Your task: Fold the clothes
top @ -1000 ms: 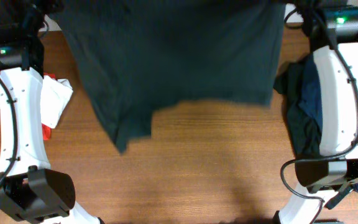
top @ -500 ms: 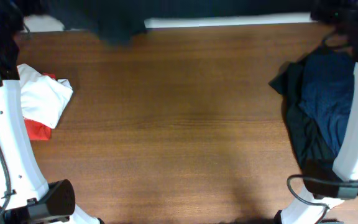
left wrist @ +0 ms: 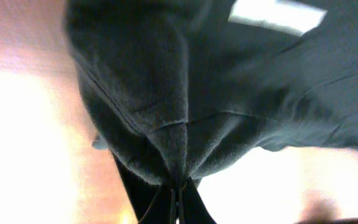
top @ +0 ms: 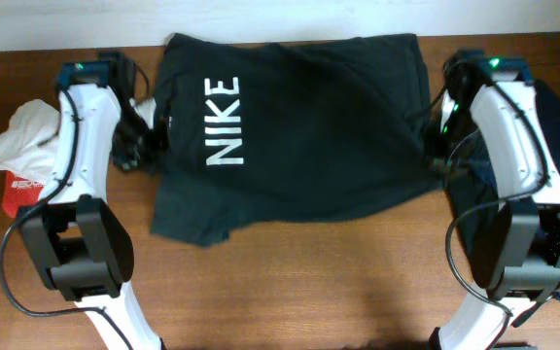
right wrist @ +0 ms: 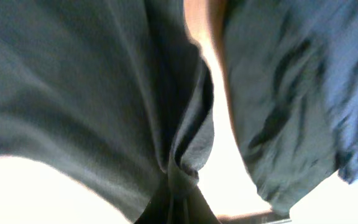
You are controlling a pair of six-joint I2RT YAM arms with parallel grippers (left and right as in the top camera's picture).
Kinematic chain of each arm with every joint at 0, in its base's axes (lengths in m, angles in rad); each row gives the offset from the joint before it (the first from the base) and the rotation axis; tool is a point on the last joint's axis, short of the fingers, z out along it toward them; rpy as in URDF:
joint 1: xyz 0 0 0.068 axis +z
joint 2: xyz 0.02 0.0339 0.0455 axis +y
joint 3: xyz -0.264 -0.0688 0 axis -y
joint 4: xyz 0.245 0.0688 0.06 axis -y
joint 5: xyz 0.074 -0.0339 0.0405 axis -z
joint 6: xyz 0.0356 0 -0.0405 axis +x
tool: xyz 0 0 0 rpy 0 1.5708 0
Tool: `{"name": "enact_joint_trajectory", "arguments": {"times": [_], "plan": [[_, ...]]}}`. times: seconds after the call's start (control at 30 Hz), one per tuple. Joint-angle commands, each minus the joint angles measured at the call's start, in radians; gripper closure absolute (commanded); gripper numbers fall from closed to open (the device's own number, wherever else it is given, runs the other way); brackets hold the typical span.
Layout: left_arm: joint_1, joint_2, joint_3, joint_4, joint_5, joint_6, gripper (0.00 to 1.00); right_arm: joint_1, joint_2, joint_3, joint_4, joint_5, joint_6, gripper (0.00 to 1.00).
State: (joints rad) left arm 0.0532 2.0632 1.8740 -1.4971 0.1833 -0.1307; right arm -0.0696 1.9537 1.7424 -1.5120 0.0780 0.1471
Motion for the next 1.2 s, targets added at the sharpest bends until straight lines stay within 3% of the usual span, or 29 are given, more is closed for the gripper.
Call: {"name": "enact_joint_trajectory", "arguments": {"times": [0.0, 0.33, 0.53, 0.73, 0.9, 1.17], "plan": [[0.012, -0.019, -0.163, 0.019, -0.027, 0.016, 1.00, -0.005, -0.023, -0.169, 0.039, 0.009, 0.070, 0.96], [0.098, -0.350, -0.458, 0.088, -0.079, -0.040, 1.00, -0.055, -0.208, -0.552, 0.199, 0.021, 0.140, 0.96], [0.201, -0.604, -0.667, 0.102, -0.128, -0.040, 1.00, -0.069, -0.334, -0.583, 0.156, 0.028, 0.139, 0.96], [0.326, -0.782, -0.714, 0.120, -0.096, -0.059, 1.00, -0.068, -0.436, -0.583, 0.098, 0.020, 0.139, 0.96], [0.327, -0.787, -0.714, 0.210, 0.011, -0.059, 1.00, -0.068, -0.458, -0.583, 0.128, 0.011, 0.139, 0.96], [0.327, -0.602, -0.714, 0.467, 0.098, -0.081, 1.00, -0.068, -0.448, -0.583, 0.439, -0.086, 0.075, 0.95]]}}
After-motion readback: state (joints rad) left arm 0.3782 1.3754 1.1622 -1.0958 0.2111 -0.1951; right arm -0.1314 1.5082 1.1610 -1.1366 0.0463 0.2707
